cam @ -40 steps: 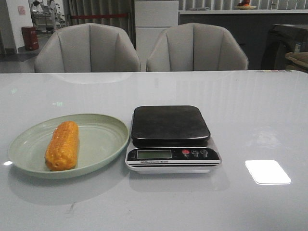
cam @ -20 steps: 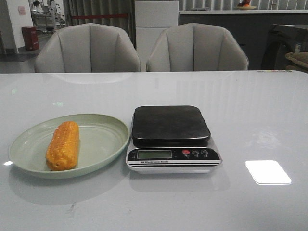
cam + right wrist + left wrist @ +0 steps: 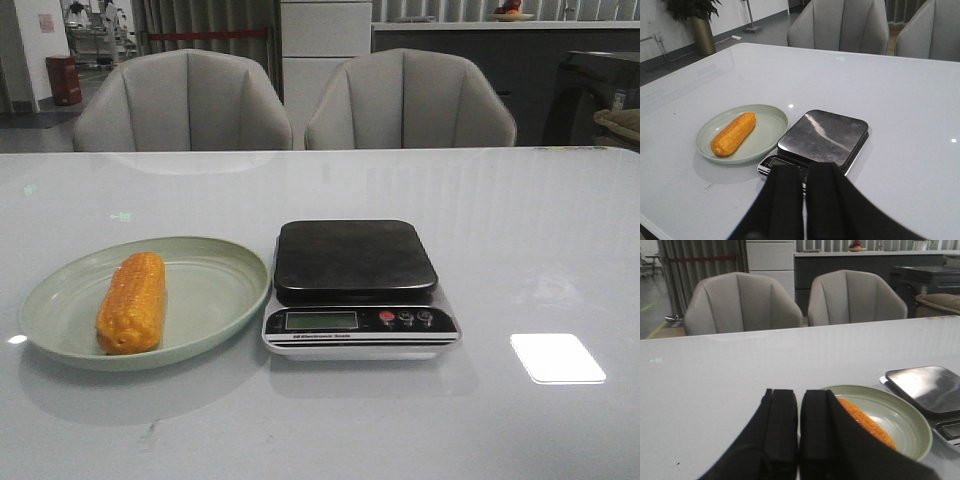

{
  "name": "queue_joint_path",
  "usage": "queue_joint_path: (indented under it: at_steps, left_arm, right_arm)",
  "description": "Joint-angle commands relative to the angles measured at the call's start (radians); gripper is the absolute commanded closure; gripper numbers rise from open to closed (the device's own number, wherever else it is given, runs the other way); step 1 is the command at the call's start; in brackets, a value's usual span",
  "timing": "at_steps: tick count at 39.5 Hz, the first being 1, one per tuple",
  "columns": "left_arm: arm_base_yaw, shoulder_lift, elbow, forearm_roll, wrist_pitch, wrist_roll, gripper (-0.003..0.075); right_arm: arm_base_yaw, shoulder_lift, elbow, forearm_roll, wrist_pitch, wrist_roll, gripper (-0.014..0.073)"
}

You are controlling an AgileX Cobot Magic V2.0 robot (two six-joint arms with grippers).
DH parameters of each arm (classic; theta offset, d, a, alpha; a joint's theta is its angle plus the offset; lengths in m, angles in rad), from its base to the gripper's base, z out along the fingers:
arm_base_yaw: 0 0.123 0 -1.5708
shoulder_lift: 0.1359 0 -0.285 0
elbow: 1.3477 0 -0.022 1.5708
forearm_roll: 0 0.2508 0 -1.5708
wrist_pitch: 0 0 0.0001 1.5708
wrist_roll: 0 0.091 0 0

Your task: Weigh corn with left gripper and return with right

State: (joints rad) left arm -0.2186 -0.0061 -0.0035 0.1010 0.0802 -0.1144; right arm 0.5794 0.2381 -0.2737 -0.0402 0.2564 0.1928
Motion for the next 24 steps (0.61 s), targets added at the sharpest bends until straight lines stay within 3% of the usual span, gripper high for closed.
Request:
queue_joint_path:
  at_steps: [1,3,18,24]
  left_arm:
    - [0.047,-0.023,0.047,-0.015,-0.192,-0.002,0.0598]
    - [0.059,-0.023,0.037,-0.015,-0.128,-0.002,0.0598]
    - [0.162,-0.023,0.042,-0.039,-0.137,-0.002,0.0598]
    - [0.156,-0.023,0.042,-0.039,-0.137,-0.002,0.0598]
  right_arm:
    - [-0.001,0.008,-0.023,-0.005,-0.077,-0.011,0.04]
    - [-0.001,0.008,-0.023,-0.005,-0.077,-0.011,0.04]
    - [-0.001,0.008,-0.023,-0.005,-0.077,-0.011,0.04]
    - [-0.001,0.008,-0.023,-0.005,-0.077,-0.011,0.04]
